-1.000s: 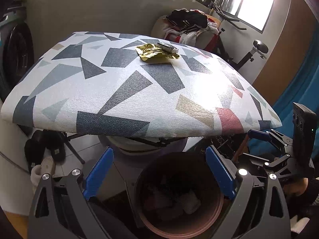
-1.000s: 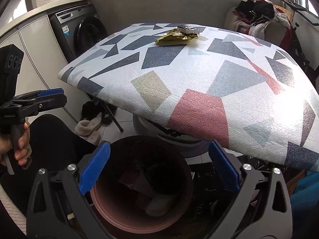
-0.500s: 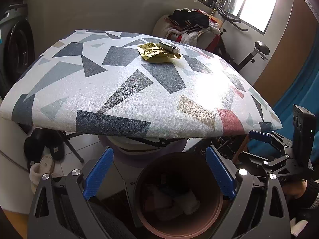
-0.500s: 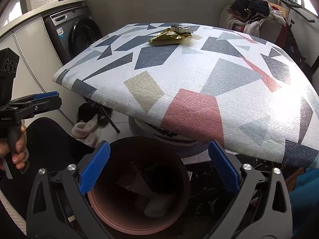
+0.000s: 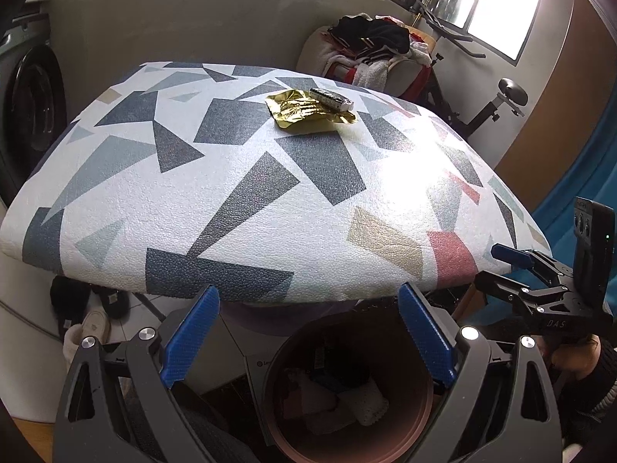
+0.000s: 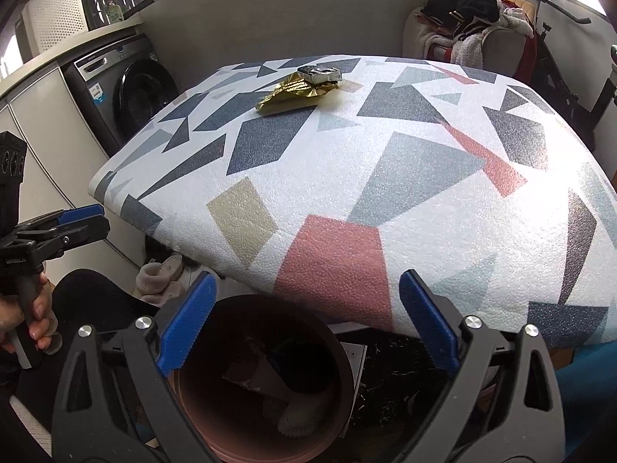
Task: Collect trash
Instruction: 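Move both grippers back over the board toward the gold foil and black packet, then grasp the black 'Fale' packet off the gold foil with the right gripper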
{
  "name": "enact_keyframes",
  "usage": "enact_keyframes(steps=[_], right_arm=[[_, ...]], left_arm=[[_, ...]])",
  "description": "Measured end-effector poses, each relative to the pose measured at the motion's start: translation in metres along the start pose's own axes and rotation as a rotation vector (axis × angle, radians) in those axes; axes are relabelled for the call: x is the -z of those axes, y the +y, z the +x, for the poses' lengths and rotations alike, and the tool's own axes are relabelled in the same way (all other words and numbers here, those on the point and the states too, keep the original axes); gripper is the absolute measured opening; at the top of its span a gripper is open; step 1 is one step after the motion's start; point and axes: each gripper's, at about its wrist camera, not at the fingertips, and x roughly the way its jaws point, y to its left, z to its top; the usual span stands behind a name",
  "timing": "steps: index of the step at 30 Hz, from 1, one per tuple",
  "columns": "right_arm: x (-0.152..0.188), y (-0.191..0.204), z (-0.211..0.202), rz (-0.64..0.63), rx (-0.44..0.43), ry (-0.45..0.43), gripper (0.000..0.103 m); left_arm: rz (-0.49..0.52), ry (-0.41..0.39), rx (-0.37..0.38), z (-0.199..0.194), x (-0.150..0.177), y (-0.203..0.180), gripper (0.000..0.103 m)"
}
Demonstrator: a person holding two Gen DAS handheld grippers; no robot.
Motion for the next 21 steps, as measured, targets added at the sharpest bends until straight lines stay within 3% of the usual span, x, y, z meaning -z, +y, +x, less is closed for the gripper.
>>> enact_keyframes(steps=[5,10,15,21], right_arm=[[-0.066,-0.016,0.012,0.009,-0.032,-0.055,0.085],[-0.143,-0.014,0.05,-0.079,-0.029,-0.105,0.072],[-0.207,-0.004,0.117,-0.17,0.005,-0.066,0.069],[-0.246,-0.003,0.196,-0.172,0.086,0.02,0.069]], left_arm=[[0.0,-0.032,-0.002,0.011,-0.039,0.013,0.092],[-0.056,-0.037,0.038,0.03,-0.078,0.036,0.092],[-0.106,-0.035,0.041,0.051,-0.11,0.06,0.092],[-0.036,-0.008,0.015,0.075,-0.141,0.074,0.092]])
